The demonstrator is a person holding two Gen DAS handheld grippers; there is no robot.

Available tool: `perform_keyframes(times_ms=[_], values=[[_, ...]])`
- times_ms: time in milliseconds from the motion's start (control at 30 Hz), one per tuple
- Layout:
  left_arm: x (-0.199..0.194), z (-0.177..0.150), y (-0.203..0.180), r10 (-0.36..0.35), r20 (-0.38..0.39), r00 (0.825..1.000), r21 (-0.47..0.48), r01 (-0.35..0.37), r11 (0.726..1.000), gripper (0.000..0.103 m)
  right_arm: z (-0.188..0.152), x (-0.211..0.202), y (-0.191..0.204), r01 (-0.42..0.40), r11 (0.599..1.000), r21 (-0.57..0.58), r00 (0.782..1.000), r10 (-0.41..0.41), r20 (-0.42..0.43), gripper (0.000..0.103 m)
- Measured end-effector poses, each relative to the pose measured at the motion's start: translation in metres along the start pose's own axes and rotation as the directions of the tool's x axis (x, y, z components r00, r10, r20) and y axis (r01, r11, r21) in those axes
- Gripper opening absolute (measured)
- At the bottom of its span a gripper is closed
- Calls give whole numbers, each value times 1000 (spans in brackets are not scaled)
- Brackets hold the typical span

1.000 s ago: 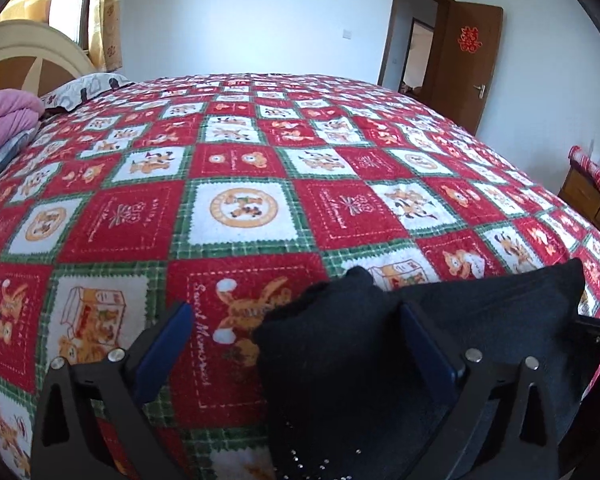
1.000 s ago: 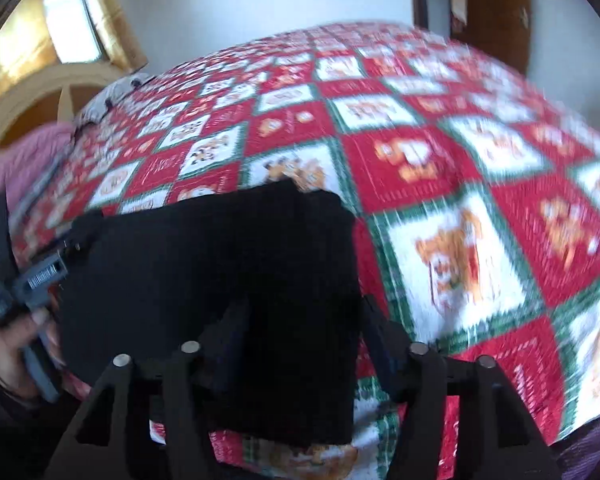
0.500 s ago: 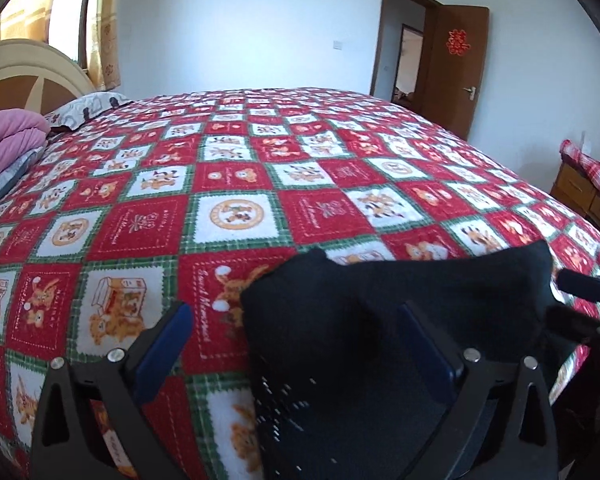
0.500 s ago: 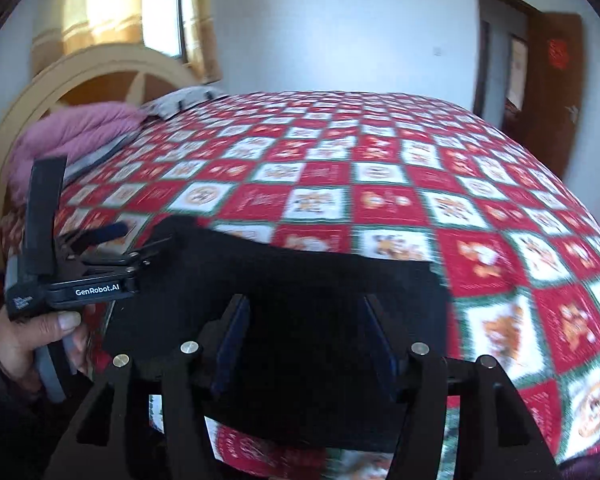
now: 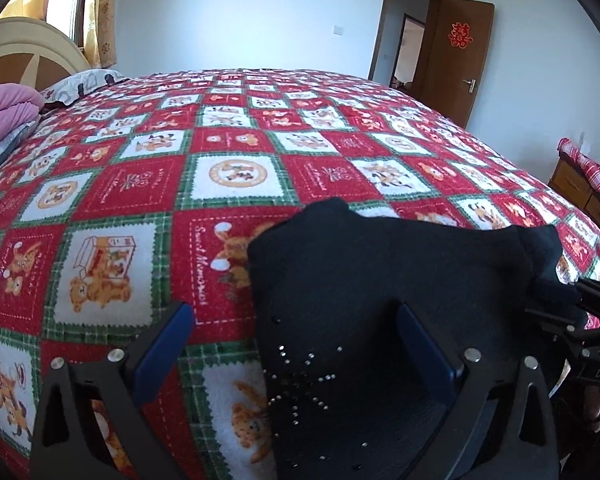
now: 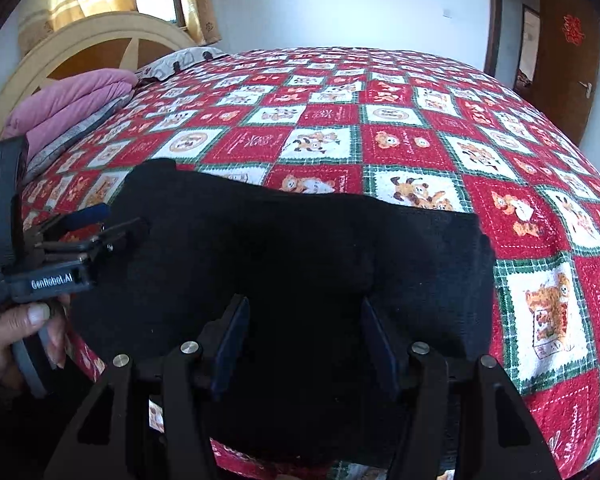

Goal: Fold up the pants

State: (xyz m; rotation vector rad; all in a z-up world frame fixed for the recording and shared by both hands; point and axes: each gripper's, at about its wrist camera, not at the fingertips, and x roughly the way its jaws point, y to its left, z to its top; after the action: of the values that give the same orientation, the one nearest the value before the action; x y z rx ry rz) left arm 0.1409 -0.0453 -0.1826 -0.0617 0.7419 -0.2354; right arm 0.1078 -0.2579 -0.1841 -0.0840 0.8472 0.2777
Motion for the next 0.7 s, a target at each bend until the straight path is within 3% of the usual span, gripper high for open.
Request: perform_keyframes(times_ms=[233,433,567,700], values=[[-24,-14,14,6,-3,1000,-6,-6,1000,103,8,-19,-6,-26,999,46,999,25,30,59],[-33,-36,24,-6,-23,1000,-29,6,1000,103,53,-22,8,-161,985,64,986,158,57,59],[-27,-39,17,-4,-32,999,8,4,1000,103,90,22,40,-313,947,70,948,316,-29,59],[-27,-42,19,-7,-22,1000,25,7,1000,103,114,63,71,-337,941,25,933,337,-123,59]])
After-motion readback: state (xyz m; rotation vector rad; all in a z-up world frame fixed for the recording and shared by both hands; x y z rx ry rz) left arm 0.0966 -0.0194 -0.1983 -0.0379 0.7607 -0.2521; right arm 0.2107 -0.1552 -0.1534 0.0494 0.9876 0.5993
